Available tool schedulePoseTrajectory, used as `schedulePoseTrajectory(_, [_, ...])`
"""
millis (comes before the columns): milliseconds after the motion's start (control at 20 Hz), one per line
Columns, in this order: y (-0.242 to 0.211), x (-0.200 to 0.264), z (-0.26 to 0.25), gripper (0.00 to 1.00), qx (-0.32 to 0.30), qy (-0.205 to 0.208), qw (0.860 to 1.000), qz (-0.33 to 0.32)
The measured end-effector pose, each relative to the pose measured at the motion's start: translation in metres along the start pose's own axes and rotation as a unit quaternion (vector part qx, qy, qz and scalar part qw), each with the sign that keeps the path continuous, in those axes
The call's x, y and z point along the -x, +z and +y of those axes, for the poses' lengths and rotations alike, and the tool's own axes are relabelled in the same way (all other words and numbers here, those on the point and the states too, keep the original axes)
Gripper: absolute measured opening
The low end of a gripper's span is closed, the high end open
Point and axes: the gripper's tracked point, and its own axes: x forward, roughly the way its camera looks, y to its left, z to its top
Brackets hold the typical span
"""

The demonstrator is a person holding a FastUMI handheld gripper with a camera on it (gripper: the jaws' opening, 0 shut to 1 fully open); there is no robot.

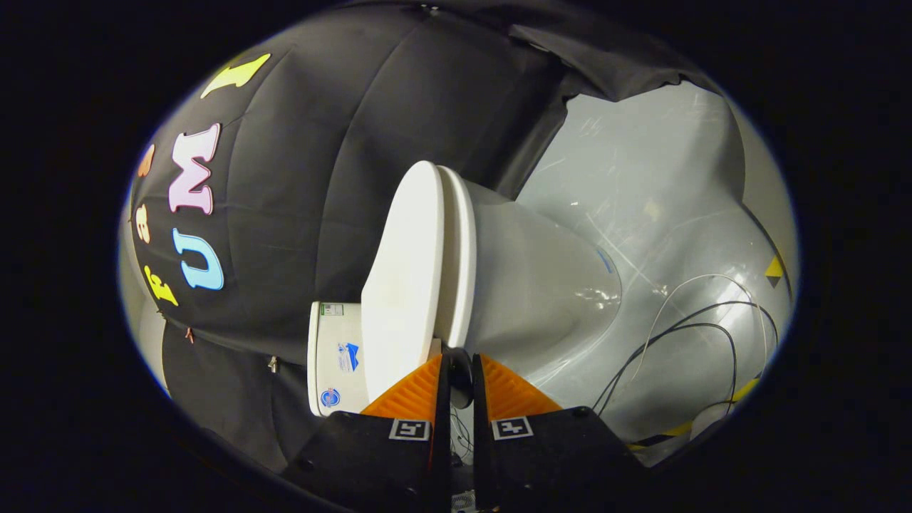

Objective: Open the toilet lid.

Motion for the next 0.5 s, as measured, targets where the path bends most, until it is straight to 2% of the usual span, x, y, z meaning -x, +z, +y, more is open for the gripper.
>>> schedulePoseTrajectory(100, [-0.007,0.006,0.002,0.05,0.006,0.003,1.0,0.01])
schedulePoseTrajectory(500, [-0.002,0.018,0.019,0.05,0.032,-0.011,0.999,-0.005])
